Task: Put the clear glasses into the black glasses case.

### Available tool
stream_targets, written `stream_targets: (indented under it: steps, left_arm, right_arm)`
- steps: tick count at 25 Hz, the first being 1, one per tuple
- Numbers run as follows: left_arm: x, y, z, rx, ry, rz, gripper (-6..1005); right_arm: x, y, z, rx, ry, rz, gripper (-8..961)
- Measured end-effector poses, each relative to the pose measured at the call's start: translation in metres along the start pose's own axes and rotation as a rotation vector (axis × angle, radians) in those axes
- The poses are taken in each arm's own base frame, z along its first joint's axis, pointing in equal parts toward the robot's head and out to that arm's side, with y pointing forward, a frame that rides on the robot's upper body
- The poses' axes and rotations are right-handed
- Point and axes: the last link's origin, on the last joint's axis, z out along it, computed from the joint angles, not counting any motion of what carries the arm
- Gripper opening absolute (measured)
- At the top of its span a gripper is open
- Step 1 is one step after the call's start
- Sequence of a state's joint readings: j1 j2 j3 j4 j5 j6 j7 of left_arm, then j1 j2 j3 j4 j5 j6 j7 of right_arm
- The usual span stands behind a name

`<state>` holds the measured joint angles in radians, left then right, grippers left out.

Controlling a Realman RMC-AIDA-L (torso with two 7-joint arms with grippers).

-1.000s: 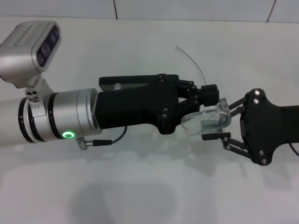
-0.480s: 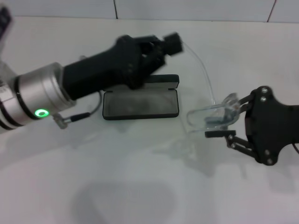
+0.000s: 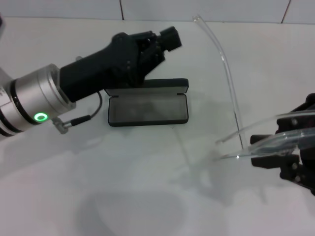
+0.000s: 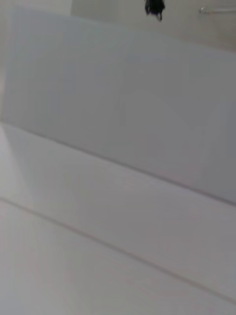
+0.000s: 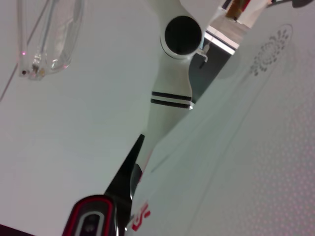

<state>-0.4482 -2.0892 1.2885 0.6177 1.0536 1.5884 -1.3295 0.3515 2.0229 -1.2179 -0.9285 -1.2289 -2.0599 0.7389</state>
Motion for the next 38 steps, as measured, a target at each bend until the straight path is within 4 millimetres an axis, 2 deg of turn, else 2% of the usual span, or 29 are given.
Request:
stream_targets:
  steps: [11,27,38]
  left_arm:
    - [-0.005,0.019,0.018,-0.152,-0.033,-0.01,75]
    - [0.0,0.028,0.018,-0.223,-0.004,-0.007,76]
    - [0.0,0.029,0.017,-0.233,0.005,0.021,76]
  right_arm:
    - [0.014,-0.001,0.009,-0.005,-0.003,0.056,112]
    - [0.025,-0.004,0.01,0.02,0.046,0.087,113]
    - [0.025,-0.006,0.011,0.018,0.053,0.08,113]
